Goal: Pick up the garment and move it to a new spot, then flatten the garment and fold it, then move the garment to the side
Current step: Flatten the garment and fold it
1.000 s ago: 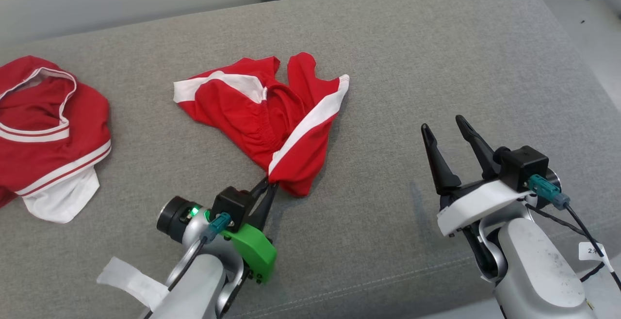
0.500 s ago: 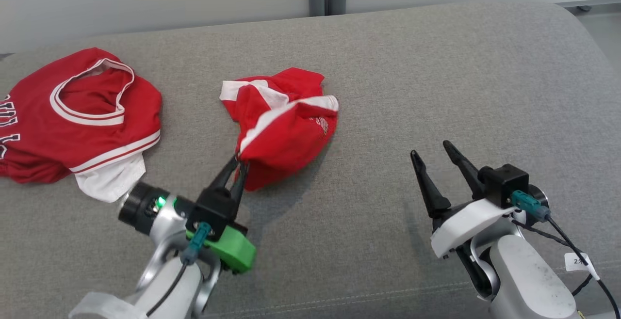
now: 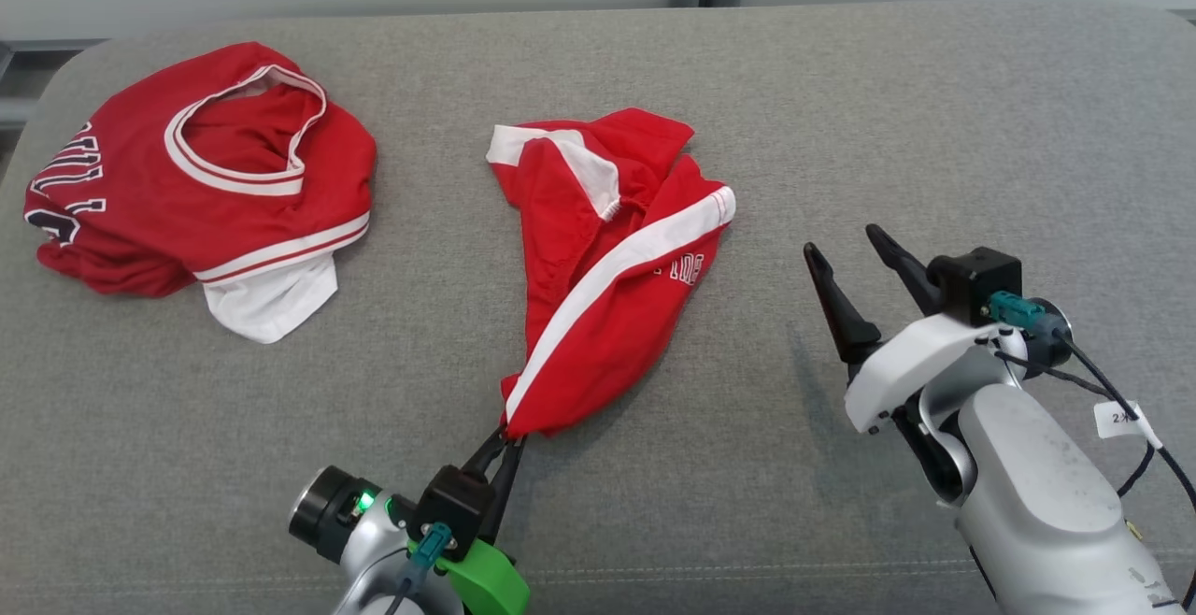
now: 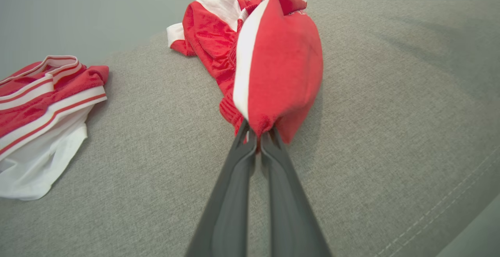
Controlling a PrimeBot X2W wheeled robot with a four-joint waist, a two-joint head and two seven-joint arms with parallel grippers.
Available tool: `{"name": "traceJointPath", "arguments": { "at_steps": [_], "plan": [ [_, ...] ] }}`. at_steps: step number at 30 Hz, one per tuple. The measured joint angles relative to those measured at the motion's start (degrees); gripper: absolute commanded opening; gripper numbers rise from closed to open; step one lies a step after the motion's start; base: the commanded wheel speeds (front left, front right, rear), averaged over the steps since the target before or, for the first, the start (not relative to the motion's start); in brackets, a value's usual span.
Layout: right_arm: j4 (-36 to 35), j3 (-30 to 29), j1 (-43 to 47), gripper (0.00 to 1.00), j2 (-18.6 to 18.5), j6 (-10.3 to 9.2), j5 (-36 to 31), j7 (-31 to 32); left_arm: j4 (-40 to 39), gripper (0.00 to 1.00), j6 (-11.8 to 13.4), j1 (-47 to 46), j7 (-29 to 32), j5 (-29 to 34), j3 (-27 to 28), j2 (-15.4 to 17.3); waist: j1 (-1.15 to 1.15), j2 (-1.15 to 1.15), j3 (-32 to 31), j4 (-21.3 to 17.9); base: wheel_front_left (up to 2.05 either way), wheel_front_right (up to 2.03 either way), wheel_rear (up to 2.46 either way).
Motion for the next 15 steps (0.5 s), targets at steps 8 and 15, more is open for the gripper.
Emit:
{"name": "traceJointPath", "arguments": {
  "at_steps": [8,15],
  "plan": [
    [4.28,-0.73,-6.46,1.00,-0.78,0.01,5.57,4.12,-1.14,0.00,-1.66,-0.75,0.00,-1.05,-0.43,-3.05,0.00,0.00,2.66,4.06,0.00,0.00,0.00],
    [7.55,0.24,-10.90,1.00,-1.55,0.01,9.21,7.05,-2.21,0.00,-3.03,-4.05,0.00,-1.03,-1.47,-4.02,0.00,0.00,6.14,7.25,0.00,0.00,0.00]
  ]
}}
